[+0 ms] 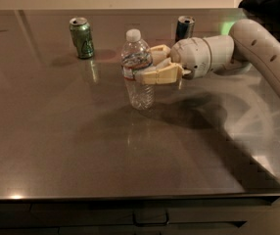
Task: Place water bottle upright
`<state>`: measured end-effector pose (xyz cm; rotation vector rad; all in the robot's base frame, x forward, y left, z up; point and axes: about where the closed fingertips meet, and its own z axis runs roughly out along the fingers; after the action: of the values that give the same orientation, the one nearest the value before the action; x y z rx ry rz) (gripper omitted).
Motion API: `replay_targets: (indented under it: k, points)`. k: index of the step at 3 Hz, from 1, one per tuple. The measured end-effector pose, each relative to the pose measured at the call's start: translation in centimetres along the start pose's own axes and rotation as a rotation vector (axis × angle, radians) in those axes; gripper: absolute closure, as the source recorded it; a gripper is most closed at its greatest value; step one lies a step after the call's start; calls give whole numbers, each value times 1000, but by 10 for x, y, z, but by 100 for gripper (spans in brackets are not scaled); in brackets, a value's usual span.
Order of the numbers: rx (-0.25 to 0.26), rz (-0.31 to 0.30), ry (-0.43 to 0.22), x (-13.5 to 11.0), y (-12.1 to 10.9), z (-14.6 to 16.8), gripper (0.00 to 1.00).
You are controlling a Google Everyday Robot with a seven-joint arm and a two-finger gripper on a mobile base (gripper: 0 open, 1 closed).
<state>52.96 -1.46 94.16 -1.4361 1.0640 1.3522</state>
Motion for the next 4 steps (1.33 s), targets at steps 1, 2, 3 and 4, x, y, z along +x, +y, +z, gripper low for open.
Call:
replay_targets:
  k: [1, 2, 3, 4]
  points:
    - [-2, -6, -16, 5, 0, -3, 100]
    - [9, -10, -19, 10, 0, -4, 84]
    - [21, -11, -26, 15, 0, -5, 61]
    - [30, -14, -40, 17, -1, -5, 37]
